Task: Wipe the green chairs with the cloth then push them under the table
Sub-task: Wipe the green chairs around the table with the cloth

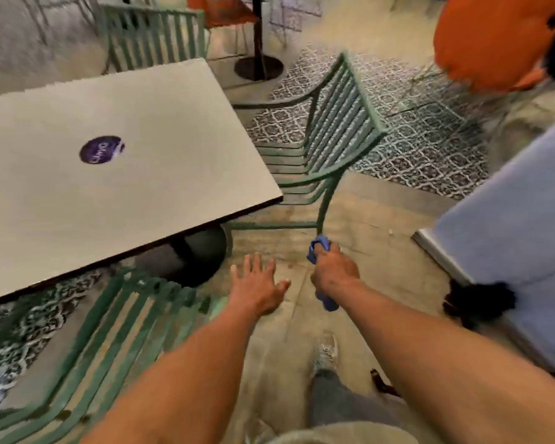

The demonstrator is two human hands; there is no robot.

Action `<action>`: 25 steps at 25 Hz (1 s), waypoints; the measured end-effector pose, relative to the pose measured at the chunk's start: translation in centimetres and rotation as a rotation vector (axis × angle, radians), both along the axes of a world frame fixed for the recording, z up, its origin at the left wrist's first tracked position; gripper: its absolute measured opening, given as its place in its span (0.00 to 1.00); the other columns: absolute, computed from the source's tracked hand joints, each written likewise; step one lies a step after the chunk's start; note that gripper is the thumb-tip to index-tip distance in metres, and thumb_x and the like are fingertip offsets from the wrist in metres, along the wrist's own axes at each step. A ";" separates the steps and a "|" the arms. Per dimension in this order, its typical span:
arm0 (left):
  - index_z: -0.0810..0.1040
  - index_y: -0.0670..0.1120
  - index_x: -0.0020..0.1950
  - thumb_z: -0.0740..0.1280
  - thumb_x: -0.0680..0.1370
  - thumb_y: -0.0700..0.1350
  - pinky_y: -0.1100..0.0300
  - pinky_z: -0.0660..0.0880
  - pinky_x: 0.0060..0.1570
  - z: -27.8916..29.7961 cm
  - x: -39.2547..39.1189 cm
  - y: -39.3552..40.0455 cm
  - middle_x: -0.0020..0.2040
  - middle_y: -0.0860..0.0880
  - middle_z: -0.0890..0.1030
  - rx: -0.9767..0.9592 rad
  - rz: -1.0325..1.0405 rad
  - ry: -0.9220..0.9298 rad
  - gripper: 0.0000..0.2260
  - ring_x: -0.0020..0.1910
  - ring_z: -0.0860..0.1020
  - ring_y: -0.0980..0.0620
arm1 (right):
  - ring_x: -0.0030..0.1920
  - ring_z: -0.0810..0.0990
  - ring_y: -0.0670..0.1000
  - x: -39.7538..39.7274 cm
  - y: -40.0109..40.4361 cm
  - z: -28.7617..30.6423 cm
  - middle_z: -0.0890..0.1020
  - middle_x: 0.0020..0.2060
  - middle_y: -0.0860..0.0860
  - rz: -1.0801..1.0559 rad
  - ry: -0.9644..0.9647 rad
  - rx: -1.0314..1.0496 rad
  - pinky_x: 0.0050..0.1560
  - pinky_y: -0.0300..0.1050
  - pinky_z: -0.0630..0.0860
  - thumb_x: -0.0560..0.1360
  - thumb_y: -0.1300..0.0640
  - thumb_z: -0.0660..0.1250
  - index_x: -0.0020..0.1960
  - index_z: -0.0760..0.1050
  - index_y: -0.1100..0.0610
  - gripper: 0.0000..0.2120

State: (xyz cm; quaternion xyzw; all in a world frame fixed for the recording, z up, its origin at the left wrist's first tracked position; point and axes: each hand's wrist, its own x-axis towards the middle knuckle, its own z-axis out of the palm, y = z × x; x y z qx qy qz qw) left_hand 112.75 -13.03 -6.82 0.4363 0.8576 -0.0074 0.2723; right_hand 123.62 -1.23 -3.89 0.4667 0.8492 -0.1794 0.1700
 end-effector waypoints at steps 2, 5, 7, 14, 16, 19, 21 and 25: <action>0.48 0.52 0.79 0.51 0.79 0.64 0.40 0.42 0.73 0.3 3.2 5.4 0.80 0.44 0.47 -0.002 -0.125 -0.013 0.32 0.78 0.43 0.43 | 0.61 0.73 0.63 3.7 4.0 0.1 0.64 0.67 0.60 -0.095 -0.030 -0.034 0.57 0.54 0.72 0.75 0.61 0.64 0.73 0.59 0.54 0.29; 0.47 0.52 0.79 0.50 0.79 0.65 0.39 0.46 0.73 -0.3 6.8 12.6 0.80 0.45 0.48 -0.032 -0.270 0.034 0.32 0.78 0.46 0.42 | 0.58 0.74 0.63 8.5 9.3 -0.4 0.65 0.66 0.60 -0.194 -0.080 -0.099 0.51 0.53 0.73 0.76 0.58 0.63 0.73 0.58 0.56 0.27; 0.48 0.52 0.79 0.50 0.79 0.65 0.39 0.47 0.73 -1.0 9.3 17.7 0.79 0.45 0.49 -0.065 -0.331 0.020 0.32 0.77 0.47 0.42 | 0.59 0.74 0.62 11.7 13.2 -1.2 0.66 0.67 0.59 -0.261 -0.116 -0.145 0.49 0.52 0.73 0.77 0.57 0.63 0.73 0.58 0.56 0.27; 0.45 0.52 0.79 0.48 0.79 0.65 0.38 0.44 0.73 -1.2 15.1 33.7 0.79 0.44 0.45 -0.106 -0.379 0.014 0.32 0.78 0.44 0.42 | 0.57 0.75 0.61 18.3 26.6 -1.3 0.67 0.65 0.57 -0.356 -0.154 -0.165 0.46 0.50 0.71 0.76 0.57 0.65 0.72 0.59 0.53 0.27; 0.43 0.51 0.79 0.47 0.80 0.65 0.38 0.42 0.72 -0.6 15.8 38.3 0.79 0.43 0.43 -0.086 -0.384 0.009 0.33 0.78 0.42 0.42 | 0.58 0.74 0.61 19.0 31.1 -0.5 0.66 0.65 0.57 -0.356 -0.135 -0.113 0.46 0.50 0.70 0.75 0.58 0.64 0.72 0.58 0.53 0.28; 0.42 0.50 0.79 0.47 0.80 0.64 0.38 0.41 0.72 0.2 15.4 44.8 0.79 0.43 0.42 -0.032 -0.407 0.020 0.33 0.77 0.42 0.41 | 0.60 0.73 0.62 18.5 38.1 1.0 0.65 0.66 0.58 -0.329 -0.128 -0.036 0.51 0.52 0.71 0.76 0.59 0.64 0.72 0.57 0.54 0.28; 0.44 0.50 0.79 0.46 0.80 0.64 0.38 0.42 0.72 0.4 14.4 49.7 0.79 0.42 0.43 0.000 -0.406 0.032 0.32 0.78 0.42 0.41 | 0.61 0.73 0.63 17.4 43.4 2.0 0.65 0.66 0.58 -0.302 -0.134 0.007 0.54 0.53 0.72 0.76 0.58 0.64 0.73 0.57 0.53 0.28; 0.46 0.49 0.79 0.47 0.79 0.64 0.37 0.43 0.72 0.5 10.7 62.2 0.79 0.41 0.46 0.059 -0.374 0.042 0.32 0.77 0.44 0.40 | 0.62 0.73 0.63 13.0 55.7 2.9 0.66 0.65 0.59 -0.235 -0.136 0.054 0.58 0.53 0.72 0.75 0.57 0.64 0.74 0.56 0.52 0.30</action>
